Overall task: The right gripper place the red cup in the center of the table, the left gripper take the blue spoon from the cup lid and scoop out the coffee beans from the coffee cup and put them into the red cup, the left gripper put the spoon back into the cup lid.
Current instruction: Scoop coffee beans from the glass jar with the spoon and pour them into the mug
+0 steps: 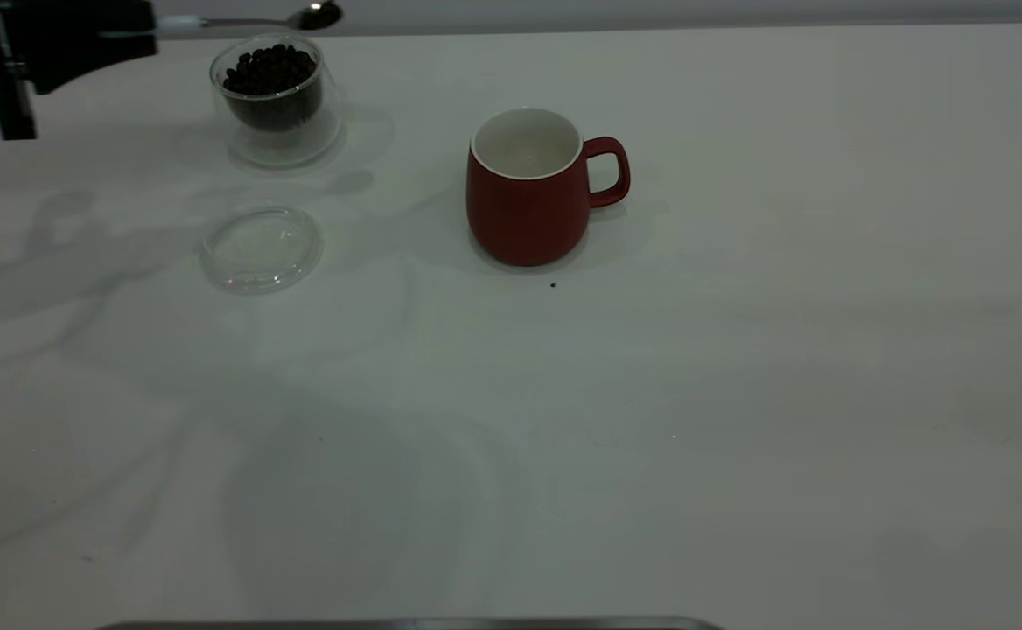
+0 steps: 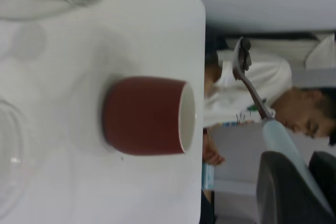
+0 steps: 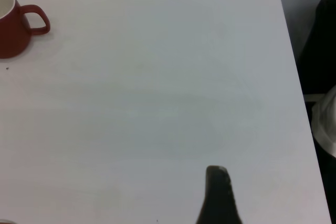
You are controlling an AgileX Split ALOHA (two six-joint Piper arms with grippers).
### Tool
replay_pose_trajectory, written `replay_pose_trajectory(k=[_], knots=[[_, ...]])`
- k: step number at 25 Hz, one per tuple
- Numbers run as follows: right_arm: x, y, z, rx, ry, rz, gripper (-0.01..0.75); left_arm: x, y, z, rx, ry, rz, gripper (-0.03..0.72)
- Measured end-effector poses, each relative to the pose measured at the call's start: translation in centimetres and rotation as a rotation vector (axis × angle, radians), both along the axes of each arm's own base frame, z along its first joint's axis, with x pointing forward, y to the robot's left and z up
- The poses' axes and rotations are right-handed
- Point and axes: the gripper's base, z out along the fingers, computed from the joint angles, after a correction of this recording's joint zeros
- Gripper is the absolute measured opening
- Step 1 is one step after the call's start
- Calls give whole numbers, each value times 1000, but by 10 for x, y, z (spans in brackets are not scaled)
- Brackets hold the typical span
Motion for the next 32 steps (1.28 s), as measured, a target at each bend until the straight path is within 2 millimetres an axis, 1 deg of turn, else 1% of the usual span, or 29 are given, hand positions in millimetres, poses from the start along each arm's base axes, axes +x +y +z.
replay_pose_trajectory(k=[6, 9, 19, 28, 32], knots=[[0, 0, 0, 0, 0, 0, 590, 1, -35, 0, -1, 1, -88, 124], [0, 0, 0, 0, 0, 0, 590, 1, -47, 0, -2, 1, -119, 124], [0, 0, 0, 0, 0, 0, 590, 2, -78, -6, 69, 10, -158, 124], [0, 0, 0, 1, 0, 1, 590, 3, -98, -13, 151, 15, -166, 124], [0, 0, 0, 1, 0, 1, 590, 3, -109, -15, 192, 3, -179, 124]])
